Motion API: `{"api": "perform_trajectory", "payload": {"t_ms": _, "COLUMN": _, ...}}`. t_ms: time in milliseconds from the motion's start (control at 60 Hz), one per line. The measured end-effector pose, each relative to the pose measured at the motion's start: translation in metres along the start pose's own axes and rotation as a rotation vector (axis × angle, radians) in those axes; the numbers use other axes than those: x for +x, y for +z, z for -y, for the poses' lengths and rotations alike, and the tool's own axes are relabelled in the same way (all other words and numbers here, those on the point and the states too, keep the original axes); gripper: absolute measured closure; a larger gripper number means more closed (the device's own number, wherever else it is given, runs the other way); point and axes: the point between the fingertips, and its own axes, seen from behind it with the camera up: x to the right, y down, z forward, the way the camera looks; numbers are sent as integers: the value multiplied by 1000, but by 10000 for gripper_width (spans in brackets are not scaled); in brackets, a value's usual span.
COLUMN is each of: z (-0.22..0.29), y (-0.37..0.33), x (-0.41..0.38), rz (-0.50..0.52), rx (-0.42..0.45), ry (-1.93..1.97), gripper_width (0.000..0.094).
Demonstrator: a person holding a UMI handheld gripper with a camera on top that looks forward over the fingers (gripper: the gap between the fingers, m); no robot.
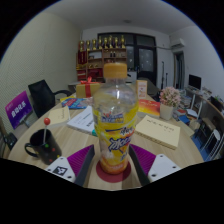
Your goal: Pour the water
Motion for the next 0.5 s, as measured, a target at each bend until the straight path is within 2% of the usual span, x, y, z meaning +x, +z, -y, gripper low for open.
{"api": "perform_trajectory", "payload": {"t_ms": 67, "z": 6, "y": -25, "x": -4, "rz": 5, "rx": -10, "ry": 13, "gripper_width": 98}}
{"api": "perform_trajectory", "payload": {"t_ms": 500, "z": 15, "y": -260, "x": -48, "rz": -9, "rx": -160, "ry": 25, "gripper_width": 119}}
